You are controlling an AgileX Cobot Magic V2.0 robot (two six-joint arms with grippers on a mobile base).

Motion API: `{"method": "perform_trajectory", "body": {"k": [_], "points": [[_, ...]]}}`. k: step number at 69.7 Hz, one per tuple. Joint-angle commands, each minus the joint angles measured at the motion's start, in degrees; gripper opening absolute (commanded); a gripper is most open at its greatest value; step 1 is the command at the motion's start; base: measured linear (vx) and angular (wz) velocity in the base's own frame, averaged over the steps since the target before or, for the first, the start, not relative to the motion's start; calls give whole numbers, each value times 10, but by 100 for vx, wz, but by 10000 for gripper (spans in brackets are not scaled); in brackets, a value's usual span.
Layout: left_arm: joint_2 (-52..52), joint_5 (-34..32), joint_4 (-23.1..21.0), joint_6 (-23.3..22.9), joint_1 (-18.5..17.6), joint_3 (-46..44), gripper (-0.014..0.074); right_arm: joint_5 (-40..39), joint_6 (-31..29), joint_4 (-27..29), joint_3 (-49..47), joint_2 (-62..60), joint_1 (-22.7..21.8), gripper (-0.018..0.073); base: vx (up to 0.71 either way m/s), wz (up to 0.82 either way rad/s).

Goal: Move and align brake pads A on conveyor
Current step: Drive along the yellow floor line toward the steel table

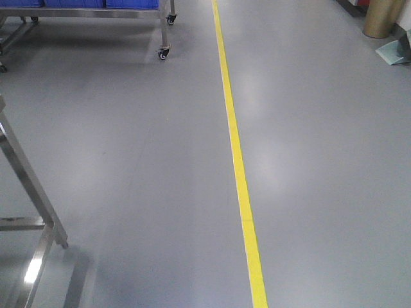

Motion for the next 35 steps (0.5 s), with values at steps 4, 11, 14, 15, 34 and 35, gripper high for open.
{"method": "perform_trajectory", "body": {"k": [4,11,14,15,34,35], "points": [[7,-41,-2,-1,-4,-14,-6,-40,-3,-7,-15,5,-1,-3,53,5],[7,-41,-2,-1,-4,-14,-6,-40,-3,-7,-15,5,-1,-3,53,5],[7,-41,-2,-1,-4,-14,-6,-40,-3,-7,-15,5,-1,-3,53,3],[7,-41,-2,-1,-4,-14,-6,-40,-3,-7,-15,5,-1,-3,53,4],[7,-41,-2,-1,-4,-14,-6,-40,-3,-7,-15,5,-1,-3,51,3],[7,-41,-2,-1,-4,-14,-6,-40,-3,-7,-15,5,-1,-3,49,3]]}}
